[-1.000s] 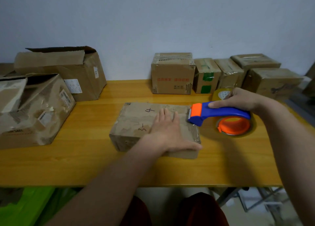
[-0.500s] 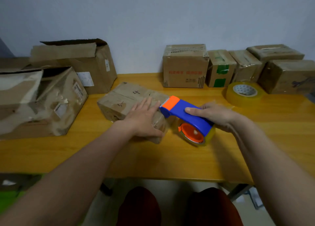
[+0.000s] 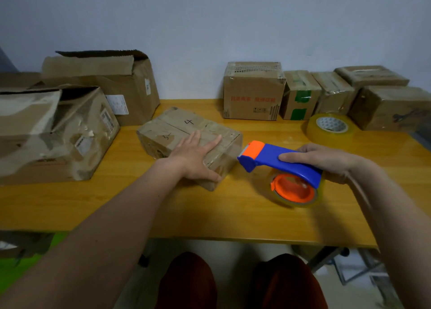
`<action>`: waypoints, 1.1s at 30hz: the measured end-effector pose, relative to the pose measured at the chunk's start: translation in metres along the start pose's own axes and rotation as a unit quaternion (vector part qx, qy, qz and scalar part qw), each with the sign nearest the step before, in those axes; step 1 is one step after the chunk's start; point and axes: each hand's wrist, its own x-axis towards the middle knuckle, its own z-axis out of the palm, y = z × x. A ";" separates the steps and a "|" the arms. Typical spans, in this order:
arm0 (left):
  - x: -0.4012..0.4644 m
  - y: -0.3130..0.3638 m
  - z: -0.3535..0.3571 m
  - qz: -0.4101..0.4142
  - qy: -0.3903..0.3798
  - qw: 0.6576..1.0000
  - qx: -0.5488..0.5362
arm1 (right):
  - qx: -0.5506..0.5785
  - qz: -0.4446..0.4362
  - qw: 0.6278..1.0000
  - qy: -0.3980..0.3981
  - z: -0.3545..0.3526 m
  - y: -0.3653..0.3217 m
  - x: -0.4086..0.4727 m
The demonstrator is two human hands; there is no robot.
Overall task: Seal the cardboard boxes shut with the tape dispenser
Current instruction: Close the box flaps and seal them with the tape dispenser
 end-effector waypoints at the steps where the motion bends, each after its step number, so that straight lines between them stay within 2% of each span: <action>1: 0.000 0.001 -0.001 0.000 0.000 1.000 -0.001 | -0.006 0.007 1.000 0.000 -0.001 0.000 -0.001; 7: -0.001 0.004 0.000 0.036 -0.009 0.999 0.030 | -0.048 0.052 0.997 0.006 -0.004 -0.017 0.003; 12: -0.001 0.013 0.000 0.007 -0.017 1.000 0.022 | -0.089 0.088 0.991 0.046 -0.003 -0.033 0.007; 16: -0.002 0.018 0.001 -0.008 -0.016 1.000 0.014 | -0.176 0.107 0.977 0.062 0.013 -0.053 0.018; 23: -0.007 0.032 0.002 -0.055 -0.011 0.998 -0.005 | -0.351 0.102 0.920 0.141 0.031 -0.087 0.027; 26: -0.011 0.039 0.001 -0.083 -0.011 0.996 -0.014 | -0.463 0.126 0.863 0.157 0.041 -0.076 0.023; 28: -0.013 0.043 0.001 -0.093 -0.015 0.995 -0.019 | -0.484 0.138 0.841 0.200 0.039 -0.057 0.017; 31: -0.014 0.044 0.000 -0.101 -0.005 0.995 -0.017 | -0.436 0.089 0.831 0.334 0.025 -0.048 0.017; 33: -0.016 0.043 0.002 -0.087 0.004 0.996 -0.015 | -0.418 0.080 0.829 0.364 0.027 -0.040 0.022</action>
